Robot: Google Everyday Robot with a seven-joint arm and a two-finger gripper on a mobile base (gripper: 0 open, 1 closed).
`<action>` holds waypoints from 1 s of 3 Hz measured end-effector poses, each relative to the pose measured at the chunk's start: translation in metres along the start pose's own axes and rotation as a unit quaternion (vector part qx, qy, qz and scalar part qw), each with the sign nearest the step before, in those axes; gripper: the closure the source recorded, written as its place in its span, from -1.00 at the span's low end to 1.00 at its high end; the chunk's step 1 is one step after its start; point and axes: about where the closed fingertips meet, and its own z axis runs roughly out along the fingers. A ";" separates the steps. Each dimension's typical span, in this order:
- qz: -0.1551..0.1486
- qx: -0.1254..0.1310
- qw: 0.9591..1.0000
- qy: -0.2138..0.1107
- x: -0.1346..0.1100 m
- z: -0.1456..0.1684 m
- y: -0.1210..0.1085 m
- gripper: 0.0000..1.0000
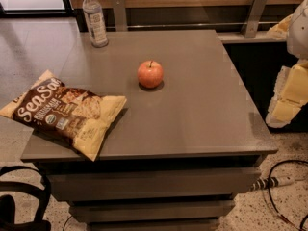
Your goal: Pick brown chip bag
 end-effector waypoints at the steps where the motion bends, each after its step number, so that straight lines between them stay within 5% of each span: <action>1: 0.000 0.000 1.000 0.000 0.000 0.000 0.000 -1.00; 2: 0.001 0.002 1.000 -0.017 -0.004 -0.004 -0.002 -1.00; 3: -0.016 0.000 0.998 -0.069 -0.032 -0.001 0.002 -1.00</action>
Offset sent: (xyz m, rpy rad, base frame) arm 0.0035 0.0065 0.0074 0.0777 -0.0132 0.0185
